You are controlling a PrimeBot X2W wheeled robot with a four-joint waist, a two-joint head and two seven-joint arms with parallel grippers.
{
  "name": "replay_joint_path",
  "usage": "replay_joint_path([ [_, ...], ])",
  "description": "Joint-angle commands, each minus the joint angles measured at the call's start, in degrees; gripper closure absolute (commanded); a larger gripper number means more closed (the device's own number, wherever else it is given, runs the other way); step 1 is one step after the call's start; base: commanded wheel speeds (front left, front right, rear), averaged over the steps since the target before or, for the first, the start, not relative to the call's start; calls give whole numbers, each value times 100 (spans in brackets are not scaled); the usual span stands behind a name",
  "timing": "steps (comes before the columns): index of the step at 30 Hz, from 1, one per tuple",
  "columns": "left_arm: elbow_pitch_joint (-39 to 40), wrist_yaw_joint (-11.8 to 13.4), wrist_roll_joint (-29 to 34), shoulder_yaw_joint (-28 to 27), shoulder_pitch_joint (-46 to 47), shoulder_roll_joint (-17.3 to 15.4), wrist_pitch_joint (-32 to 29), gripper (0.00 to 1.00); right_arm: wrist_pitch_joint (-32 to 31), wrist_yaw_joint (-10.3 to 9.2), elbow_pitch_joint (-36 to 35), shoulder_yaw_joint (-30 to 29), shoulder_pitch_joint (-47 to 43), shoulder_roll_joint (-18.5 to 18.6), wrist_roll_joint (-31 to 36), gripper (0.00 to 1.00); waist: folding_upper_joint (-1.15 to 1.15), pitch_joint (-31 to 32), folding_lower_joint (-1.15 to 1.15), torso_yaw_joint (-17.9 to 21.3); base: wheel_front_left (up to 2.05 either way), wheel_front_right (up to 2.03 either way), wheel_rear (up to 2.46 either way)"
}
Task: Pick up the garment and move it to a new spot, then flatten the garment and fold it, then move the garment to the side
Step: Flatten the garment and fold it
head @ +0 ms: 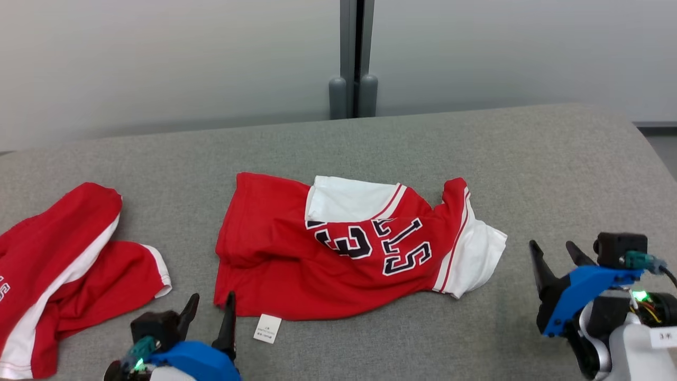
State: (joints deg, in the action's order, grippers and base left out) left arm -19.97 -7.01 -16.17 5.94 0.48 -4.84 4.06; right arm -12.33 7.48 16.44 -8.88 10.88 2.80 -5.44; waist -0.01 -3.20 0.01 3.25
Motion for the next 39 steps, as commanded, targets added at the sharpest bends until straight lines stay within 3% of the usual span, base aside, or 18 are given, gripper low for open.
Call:
replay_joint_path([
  [1, -116, 33, -44, 14, 221, 14, -158, 0, -160, 3, 122, -46, 204, 17, 51, 0, 1, -161, -1, -68, 0, 0, 0],
  [6, -689, 59, -104, 132, 891, 41, -646, 0, -578, 3, 819, -205, 987, 22, 329, 0, 1, -542, -1, -148, 0, 0, 0],
  [14, -1305, 305, -158, 138, 1379, 67, -941, 0, -620, 2, 2031, -235, 1844, 105, 767, 0, 1, -975, -1, -283, 0, 0, 0],
  [26, -1393, 8, -432, 667, 1138, 104, -1429, 0, -498, 2, 3044, -314, 2125, 128, 943, 0, 1, -1100, -1, -355, 0, 0, 0],
  [27, -1408, 7, -462, 692, 1124, 94, -1493, 24, -548, 3, 3151, -266, 2133, 117, 912, 30, 1, -1101, -1, -347, 0, 0, 0],
  [28, -1423, -4, -457, 739, 1120, 73, -1550, 62, -564, 3, 3218, -219, 2136, 104, 882, 87, 1, -1101, -1, -336, 0, 0, 0],
  [29, -1423, -14, -476, 780, 1126, 60, -1570, 100, -559, 4, 3283, -160, 2146, 94, 838, 100, 1, -1103, -1, -326, 0, 0, 0],
  [34, -1286, -36, -707, 906, 1211, 3, -1401, 100, -308, 4, 3390, 150, 2272, 95, 378, 100, 1, -1098, -1, -308, 0, 0, 0],
  [39, -800, -51, -1213, 681, 1293, 34, -829, 100, 198, 2, 2754, 287, 2127, 306, -191, 100, 1, -909, -1, -348, 0, 0, 0],
])
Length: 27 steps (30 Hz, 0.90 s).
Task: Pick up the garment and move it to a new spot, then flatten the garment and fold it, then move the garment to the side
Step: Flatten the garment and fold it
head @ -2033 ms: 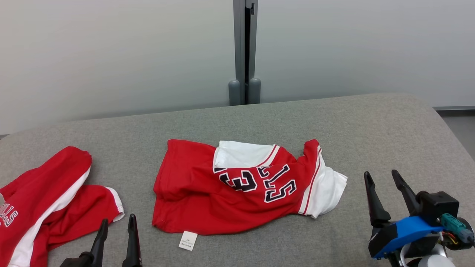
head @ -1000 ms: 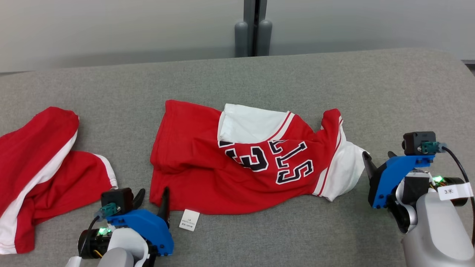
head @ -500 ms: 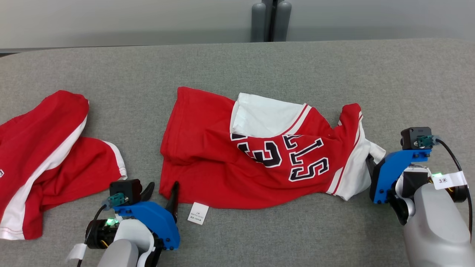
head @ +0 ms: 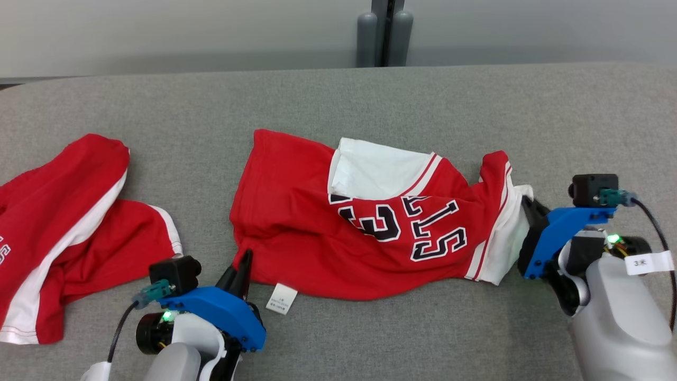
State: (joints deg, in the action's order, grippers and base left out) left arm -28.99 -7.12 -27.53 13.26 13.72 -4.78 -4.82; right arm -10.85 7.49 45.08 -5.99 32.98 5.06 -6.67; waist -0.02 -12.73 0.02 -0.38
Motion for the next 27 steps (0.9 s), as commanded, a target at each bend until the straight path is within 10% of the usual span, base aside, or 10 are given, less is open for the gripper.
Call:
replay_joint_path([
  [1, 289, -42, -266, -70, -55, 38, 121, 100, 144, 2, -339, 33, -184, 126, -111, 100, 2, 100, -2, 12, 0, 0, 0],
  [17, 4460, 361, -2715, -635, -429, -65, -377, 100, -664, 2, -6679, -390, -2097, 12, -543, 100, 2, 324, -2, 328, 0, 0, 0],
  [27, 3882, 753, -2340, -494, 1918, -744, -1520, 100, -1042, 2, -5428, -31, 467, 124, -1301, 100, 2, -949, -2, 636, 0, 0, 0],
])
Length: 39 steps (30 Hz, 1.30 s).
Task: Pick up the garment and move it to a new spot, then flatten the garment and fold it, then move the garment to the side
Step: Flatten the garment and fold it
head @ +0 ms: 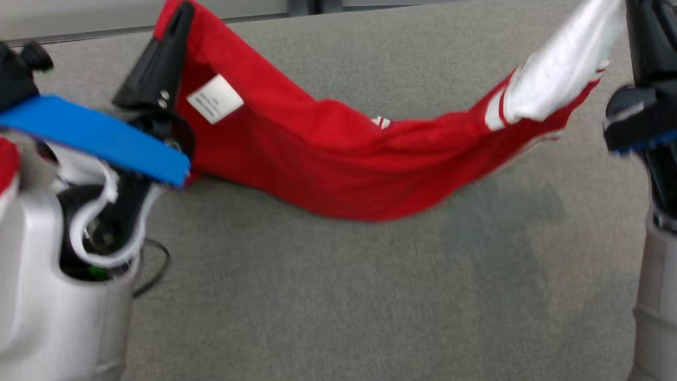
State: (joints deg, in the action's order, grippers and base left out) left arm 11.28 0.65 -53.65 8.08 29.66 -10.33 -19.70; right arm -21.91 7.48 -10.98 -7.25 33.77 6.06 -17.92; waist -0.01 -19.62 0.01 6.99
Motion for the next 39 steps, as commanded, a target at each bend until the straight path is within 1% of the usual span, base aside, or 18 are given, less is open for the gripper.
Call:
replay_joint_path([
  [1, -376, -92, 450, 125, 660, -327, -108, 100, 159, 7, 474, 282, 823, 42, -425, 100, 1, -422, -1, -63, 0, 0, 0],
  [3, -916, -204, 807, 207, 1365, -513, -71, 100, 537, 1, 1152, 478, 1630, 307, -504, 100, 1, -674, -1, 11, 0, 0, 0],
  [5, -1382, -279, 1105, 172, 2099, -596, 174, 100, 1008, 3, 1847, 698, 2402, 420, -598, 100, 1, -859, -1, 77, 0, 0, 0],
  [7, -1769, -375, 1271, 104, 2738, -551, 544, 100, 1597, 2, 2471, 720, 3108, 522, -545, 100, 1, -1016, -1, 97, 0, 0, 0],
  [10, -2317, -583, 1436, 127, 3399, -518, 1170, 100, 2503, 4, 3301, 779, 3857, 567, -297, 100, 1, -925, -1, 49, 0, 0, 0],
  [11, -2317, -583, 1436, 127, 3399, -518, 1170, 100, 2503, 4, 3301, 779, 3857, 567, -297, 100, 1, -925, -1, 49, 0, 0, 0],
  [12, -2419, -646, 1461, 165, 3646, -497, 1343, 100, 2786, 2, 3480, 737, 4127, 606, -196, 100, 1, -912, -1, 37, 0, 0, 0],
  [14, -2616, -679, 1693, 184, 4031, -565, 1742, 100, 3280, 3, 3750, 731, 4533, 620, 14, 100, 1, -923, -1, 13, 0, 0, 0],
  [15, -2701, -685, 1710, 144, 4186, -530, 1960, 100, 3442, 3, 3822, 779, 4711, 647, 146, 100, 1, -935, -1, 9, 0, 0, 0],
  [16, -2771, -706, 1817, 158, 4292, -542, 2140, 100, 3544, 2, 3875, 795, 4877, 668, 225, 100, 1, -940, -1, -3, 0, 0, 0],
  [20, -2955, -769, 1814, 207, 4637, -564, 2666, 100, 3695, 2, 3975, 709, 5283, 802, 525, 100, 1, -970, -1, -43, 0, 0, 0],
  [22, -3073, -785, 1776, 311, 4537, -573, 2776, 100, 3703, 2, 4137, 738, 5219, 863, 598, 100, 1, -1014, -1, -66, 0, 0, 0],
  [23, -3222, -794, 1691, 362, 4319, -588, 2878, 100, 3705, 2, 4335, 849, 5016, 881, 614, 100, 1, -1095, -1, -61, 0, 0, 0],
  [27, -3527, -812, 1527, 485, 3897, -559, 3074, 100, 3658, 3, 4758, 1118, 4560, 824, 577, 100, 1, -1169, -1, -41, 0, 0, 0],
  [29, -3769, -819, 1394, 589, 3531, -432, 3224, 100, 3571, 2, 4997, 1359, 4194, 854, 554, 100, 1, -1154, -1, -77, 0, 0, 0],
  [32, -4213, -822, 1124, 833, 2796, -146, 3399, 100, 3338, 2, 5225, 1714, 3269, 926, 345, 100, 1, -965, -1, -261, 0, 0, 0],
  [36, -4717, -820, 845, 1092, 1877, 12, 3469, 100, 2873, 2, 5067, 1939, 1989, 991, -58, 100, 1, -627, -1, -311, 0, 0, 0],
  [39, -4823, -820, 530, 1250, 1195, 7, 3489, 100, 2445, 2, 4710, 1790, 1021, 1090, -281, 100, 1, -266, -1, -289, 0, 0, 0],
])
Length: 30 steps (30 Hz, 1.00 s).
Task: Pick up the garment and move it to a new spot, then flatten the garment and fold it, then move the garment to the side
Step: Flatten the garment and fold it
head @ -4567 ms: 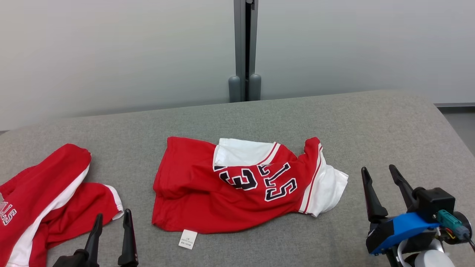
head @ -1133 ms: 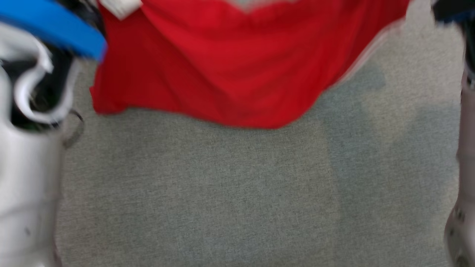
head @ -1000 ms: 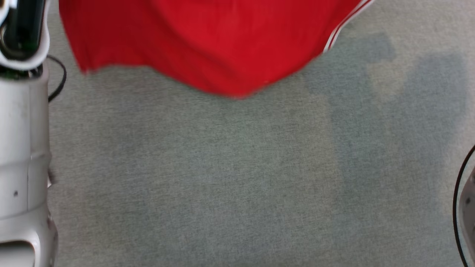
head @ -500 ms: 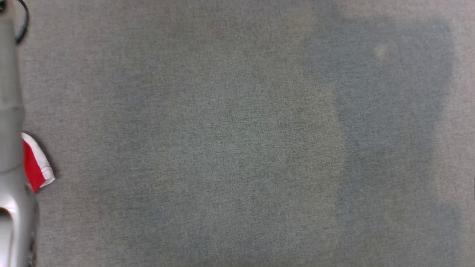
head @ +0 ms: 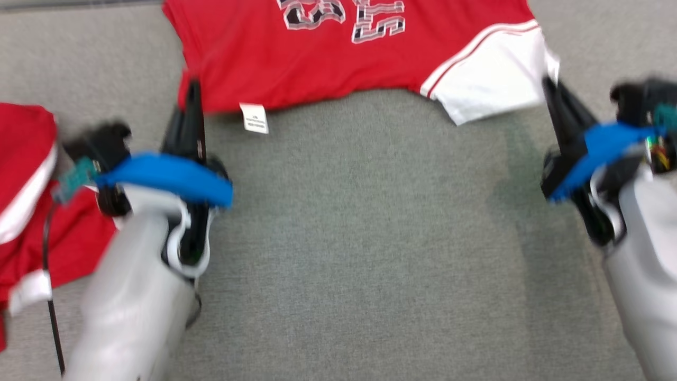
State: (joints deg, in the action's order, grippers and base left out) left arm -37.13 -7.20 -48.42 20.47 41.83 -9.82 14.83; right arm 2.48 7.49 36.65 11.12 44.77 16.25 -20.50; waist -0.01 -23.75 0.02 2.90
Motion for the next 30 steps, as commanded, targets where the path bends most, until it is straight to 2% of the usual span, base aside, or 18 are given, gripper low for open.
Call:
replay_joint_path([
  [1, 28, -34, -140, 33, -245, -37, 39, 100, -124, 1, -232, -164, -390, 92, -76, 100, 1, 271, -2, 128, 0, 0, 0],
  [7, 569, -35, -760, 394, -1632, -350, -59, 100, -1327, 1, -1774, -1058, -2249, -145, 93, 100, 1, 898, -2, 228, 0, 0, 0],
  [11, 960, -35, -1021, 407, -2394, -574, -39, 100, -2368, 0, -3031, -1769, -3426, -702, 529, 100, 1, 1173, -2, 242, 0, 0, 0],
  [14, 1130, -12, -1090, 346, -2831, -747, -25, 100, -3162, 1, -3896, -2026, -4158, -1055, 844, 100, 1, 1311, -2, 243, 0, 0, 0],
  [17, 1246, 162, -1028, 424, -3152, -879, -120, 100, -3900, 1, -4523, -2026, -4750, -1246, 898, 100, 1, 1456, -2, 256, 0, 0, 0],
  [21, 1482, 373, -1005, 522, -3606, -1089, -351, 100, -4564, 1, -5035, -1981, -5290, -1325, 823, 100, 1, 1636, -2, 290, 0, 0, 0],
  [27, 2148, 850, -867, 809, -4277, -1452, -935, 100, -5047, 1, -5364, -2132, -5745, -1330, 533, 100, 1, 1759, -2, 301, 0, 0, 0],
  [30, 2532, 1161, -730, 894, -4476, -1634, -1130, 100, -5106, 1, -5514, -2263, -5815, -1328, 670, 100, 1, 1768, -2, 254, 0, 0, 0],
])
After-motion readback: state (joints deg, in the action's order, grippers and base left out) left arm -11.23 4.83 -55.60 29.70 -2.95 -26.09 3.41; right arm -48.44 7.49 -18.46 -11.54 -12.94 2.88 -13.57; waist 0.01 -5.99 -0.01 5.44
